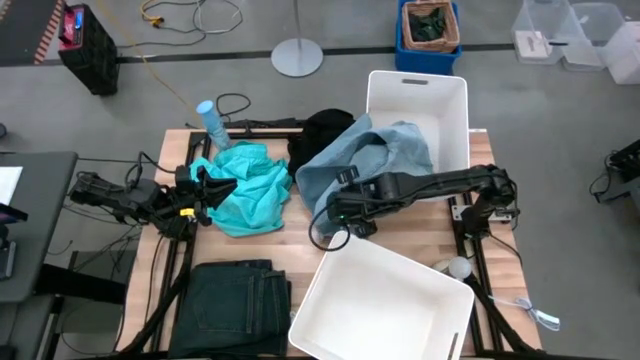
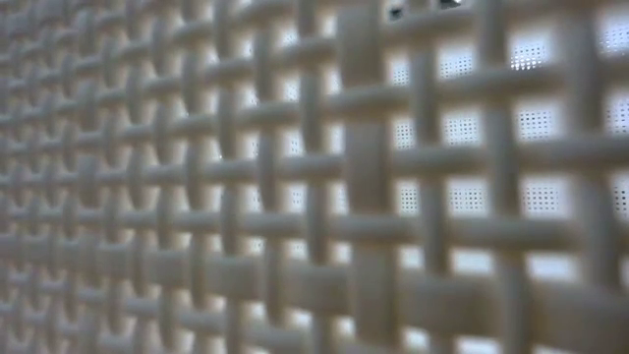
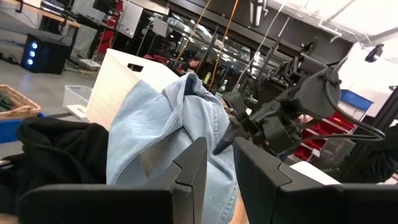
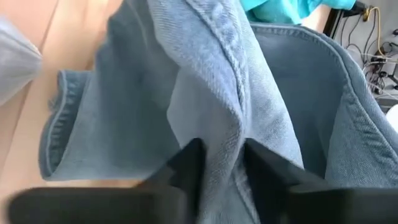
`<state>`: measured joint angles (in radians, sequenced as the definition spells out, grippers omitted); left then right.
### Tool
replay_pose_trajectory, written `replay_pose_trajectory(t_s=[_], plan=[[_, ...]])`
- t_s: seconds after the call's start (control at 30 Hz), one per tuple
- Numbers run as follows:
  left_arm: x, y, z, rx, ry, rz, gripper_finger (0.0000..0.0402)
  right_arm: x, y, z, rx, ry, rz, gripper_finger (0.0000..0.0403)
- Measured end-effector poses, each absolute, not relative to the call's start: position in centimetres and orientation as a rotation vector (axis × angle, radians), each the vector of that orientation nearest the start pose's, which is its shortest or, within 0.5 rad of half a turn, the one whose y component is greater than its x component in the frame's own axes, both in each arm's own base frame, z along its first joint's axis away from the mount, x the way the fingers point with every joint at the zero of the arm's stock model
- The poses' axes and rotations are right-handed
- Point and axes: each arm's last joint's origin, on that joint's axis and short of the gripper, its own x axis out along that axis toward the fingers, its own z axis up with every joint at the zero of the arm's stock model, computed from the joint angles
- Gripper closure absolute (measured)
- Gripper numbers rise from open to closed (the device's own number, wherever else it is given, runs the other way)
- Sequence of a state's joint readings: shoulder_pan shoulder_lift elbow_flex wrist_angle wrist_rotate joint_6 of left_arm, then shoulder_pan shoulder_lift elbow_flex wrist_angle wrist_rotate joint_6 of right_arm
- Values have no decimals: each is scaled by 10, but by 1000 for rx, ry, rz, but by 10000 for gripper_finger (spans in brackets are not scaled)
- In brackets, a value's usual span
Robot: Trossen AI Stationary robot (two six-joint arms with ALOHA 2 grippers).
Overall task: Sort clothes
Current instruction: Put the light blue pants into the top white laundry bin
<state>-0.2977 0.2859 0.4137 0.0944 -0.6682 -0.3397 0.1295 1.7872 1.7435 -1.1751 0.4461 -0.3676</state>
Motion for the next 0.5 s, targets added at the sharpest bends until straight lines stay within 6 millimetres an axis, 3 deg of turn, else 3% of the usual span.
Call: replay_pose_trajectory(t_s=[0.13, 0.5], plan=[[92, -9, 288, -438, -255, 333, 327, 349, 34, 333, -655, 1182, -69, 381], [92, -9, 287, -430, -244, 336, 327, 308, 18, 400, -499, 873, -235, 400]])
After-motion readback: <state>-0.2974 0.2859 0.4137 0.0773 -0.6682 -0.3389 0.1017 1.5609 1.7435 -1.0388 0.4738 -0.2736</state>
